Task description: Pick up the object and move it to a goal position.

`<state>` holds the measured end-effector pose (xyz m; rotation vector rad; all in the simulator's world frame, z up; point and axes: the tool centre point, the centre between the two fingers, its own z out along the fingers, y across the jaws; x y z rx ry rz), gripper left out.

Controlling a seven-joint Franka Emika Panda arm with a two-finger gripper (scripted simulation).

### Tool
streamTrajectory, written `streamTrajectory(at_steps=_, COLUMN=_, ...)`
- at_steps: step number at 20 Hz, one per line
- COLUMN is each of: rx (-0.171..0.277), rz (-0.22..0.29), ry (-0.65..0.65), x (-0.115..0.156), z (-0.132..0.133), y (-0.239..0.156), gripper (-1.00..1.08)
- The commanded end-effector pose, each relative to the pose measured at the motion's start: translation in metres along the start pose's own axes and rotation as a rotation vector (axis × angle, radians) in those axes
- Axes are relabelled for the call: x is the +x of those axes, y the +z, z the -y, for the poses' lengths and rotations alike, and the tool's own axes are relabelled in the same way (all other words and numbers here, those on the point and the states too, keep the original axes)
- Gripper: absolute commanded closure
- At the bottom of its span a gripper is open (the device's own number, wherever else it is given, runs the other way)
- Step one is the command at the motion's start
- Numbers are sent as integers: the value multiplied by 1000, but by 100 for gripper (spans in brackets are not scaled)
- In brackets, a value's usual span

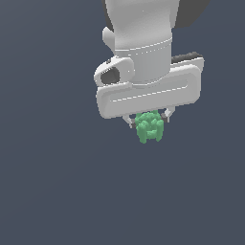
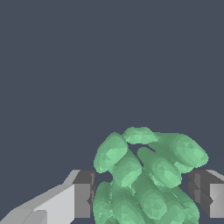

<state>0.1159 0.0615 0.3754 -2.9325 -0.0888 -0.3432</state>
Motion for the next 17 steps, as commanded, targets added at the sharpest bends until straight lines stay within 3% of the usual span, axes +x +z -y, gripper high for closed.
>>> streamTrajectory(at_steps=1, rx=17, rz=-9, ry=-41, x=7, z=1, y=-19, gripper=108)
streamTrajectory(at_steps=9, rx=51, rz=-27, ry=-121, x=21, z=3, y=-58, gripper=108)
streamTrajectory(at_steps=17, rx=60, rz=-32, ry=-142, x=26, z=3, y=-69, gripper=108)
